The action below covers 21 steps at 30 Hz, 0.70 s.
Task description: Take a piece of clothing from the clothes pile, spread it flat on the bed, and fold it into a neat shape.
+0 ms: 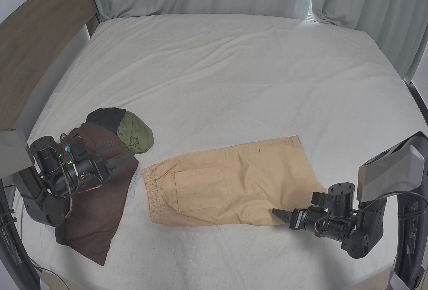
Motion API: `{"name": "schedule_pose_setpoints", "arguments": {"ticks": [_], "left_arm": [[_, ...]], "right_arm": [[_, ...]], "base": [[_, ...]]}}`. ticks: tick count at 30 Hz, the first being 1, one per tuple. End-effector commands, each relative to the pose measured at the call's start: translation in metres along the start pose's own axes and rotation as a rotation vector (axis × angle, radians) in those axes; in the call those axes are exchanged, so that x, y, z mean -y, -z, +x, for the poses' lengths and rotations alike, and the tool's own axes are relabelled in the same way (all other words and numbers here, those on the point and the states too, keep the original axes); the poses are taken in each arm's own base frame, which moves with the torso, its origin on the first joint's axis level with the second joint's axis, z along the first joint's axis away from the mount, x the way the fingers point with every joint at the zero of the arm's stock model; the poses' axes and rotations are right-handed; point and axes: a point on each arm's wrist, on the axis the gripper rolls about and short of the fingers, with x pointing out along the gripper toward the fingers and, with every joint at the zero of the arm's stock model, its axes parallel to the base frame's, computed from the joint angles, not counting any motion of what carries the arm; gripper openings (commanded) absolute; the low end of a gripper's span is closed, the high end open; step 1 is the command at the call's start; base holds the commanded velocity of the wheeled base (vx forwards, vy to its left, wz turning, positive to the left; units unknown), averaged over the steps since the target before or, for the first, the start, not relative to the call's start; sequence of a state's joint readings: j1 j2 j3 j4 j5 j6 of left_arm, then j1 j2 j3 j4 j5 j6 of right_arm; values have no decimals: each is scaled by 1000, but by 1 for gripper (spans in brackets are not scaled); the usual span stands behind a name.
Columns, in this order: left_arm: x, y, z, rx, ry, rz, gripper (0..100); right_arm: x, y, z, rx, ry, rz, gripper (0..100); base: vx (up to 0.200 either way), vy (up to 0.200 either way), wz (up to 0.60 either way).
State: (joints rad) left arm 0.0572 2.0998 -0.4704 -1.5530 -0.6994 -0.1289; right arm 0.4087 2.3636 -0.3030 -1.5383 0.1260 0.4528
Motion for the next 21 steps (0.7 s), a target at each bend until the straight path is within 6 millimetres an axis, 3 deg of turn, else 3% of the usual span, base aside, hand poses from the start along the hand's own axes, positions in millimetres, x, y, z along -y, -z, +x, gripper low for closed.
{"name": "schedule_pose_setpoints", "arguments": {"ticks": [1,7,21], "left_arm": [[0,-2,0,6,6,3,100],[2,-1,1,1,13,0,100],[5,4,-2,-19,24,-14,100]], "right_arm": [[-6,9,-9,-46,-8,-16,100],[-22,26,-23,-130,-48,-56,100],[-59,9,-33,-61,-231,-96,100]], "base": [[0,0,0],[0,0,0],[0,0,0]]}}
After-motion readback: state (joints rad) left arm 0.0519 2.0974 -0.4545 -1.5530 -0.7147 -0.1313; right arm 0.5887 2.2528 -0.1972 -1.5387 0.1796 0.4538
